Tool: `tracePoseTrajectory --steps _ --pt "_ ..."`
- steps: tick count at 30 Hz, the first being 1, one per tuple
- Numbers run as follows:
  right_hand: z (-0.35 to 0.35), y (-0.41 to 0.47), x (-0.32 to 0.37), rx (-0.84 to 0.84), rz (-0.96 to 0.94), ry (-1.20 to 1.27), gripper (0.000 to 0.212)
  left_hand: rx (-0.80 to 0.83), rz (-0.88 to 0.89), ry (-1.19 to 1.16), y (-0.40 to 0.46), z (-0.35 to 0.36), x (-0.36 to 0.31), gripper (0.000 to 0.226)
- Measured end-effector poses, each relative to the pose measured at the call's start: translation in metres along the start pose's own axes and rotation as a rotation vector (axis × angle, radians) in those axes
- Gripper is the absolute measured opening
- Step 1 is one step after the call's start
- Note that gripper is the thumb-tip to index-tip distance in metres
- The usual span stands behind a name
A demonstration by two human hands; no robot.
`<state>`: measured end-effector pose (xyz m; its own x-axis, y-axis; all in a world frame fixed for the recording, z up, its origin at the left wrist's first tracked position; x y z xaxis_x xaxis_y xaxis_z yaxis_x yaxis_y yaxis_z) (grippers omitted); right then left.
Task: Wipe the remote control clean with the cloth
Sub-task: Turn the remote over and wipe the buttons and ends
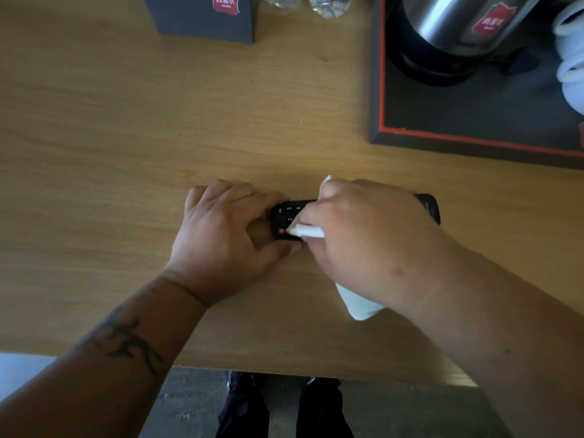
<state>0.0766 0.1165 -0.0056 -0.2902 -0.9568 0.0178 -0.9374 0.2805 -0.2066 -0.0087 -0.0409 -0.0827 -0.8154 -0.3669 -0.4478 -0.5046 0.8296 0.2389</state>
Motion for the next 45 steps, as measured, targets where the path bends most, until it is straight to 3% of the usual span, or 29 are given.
tracePoseTrajectory --steps 4,10,14,22,24,27,30,37,39,42,45 --pt "-0.007 -0.001 -0.025 0.041 0.113 0.019 0.026 0.002 0.002 -0.011 0.001 0.000 0.000 0.062" --pt "0.002 0.001 0.009 -0.031 0.041 0.066 0.018 -0.003 -0.001 0.007 0.001 0.000 0.000 0.054" --pt "0.007 0.001 0.000 0.000 0.076 0.091 0.025 -0.001 0.006 0.006 0.001 -0.001 0.000 0.057" --pt "-0.012 -0.006 -0.047 0.130 0.280 0.048 0.026 -0.001 -0.008 -0.047 0.002 -0.004 -0.003 0.060" --pt "-0.019 -0.002 -0.048 0.096 0.314 0.112 0.026 -0.001 -0.002 -0.041 0.002 -0.004 -0.002 0.060" --pt "-0.013 0.010 -0.019 -0.014 0.197 0.149 0.026 -0.001 -0.003 -0.008 0.002 -0.002 -0.002 0.059" --pt "-0.001 0.014 0.007 -0.001 0.085 0.085 0.019 -0.006 0.004 0.012 0.001 -0.001 -0.002 0.057" --pt "-0.011 0.012 -0.017 0.054 0.183 0.031 0.020 -0.010 0.009 -0.004 0.002 -0.002 -0.001 0.059" --pt "-0.010 0.015 0.000 0.021 0.133 0.080 0.018 -0.021 0.002 -0.011 0.003 -0.002 -0.002 0.053" --pt "0.000 0.016 0.027 -0.029 0.024 0.091 0.012 -0.076 -0.013 -0.039 0.004 -0.003 -0.003 0.019" --pt "0.003 0.011 0.026 -0.023 -0.025 0.082 0.014 -0.080 -0.029 -0.061 0.003 -0.003 -0.004 0.016"
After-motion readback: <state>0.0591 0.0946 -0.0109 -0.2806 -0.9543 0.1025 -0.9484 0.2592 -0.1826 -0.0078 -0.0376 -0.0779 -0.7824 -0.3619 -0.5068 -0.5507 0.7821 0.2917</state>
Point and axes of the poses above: each hand's wrist, its own y-axis towards the middle knuckle, its own z-axis out of the palm, x = y × z, the point moved 1 cm from there along y, towards the middle knuckle, and after that the axes turned 13 degrees about z, right-handed, at the moved point
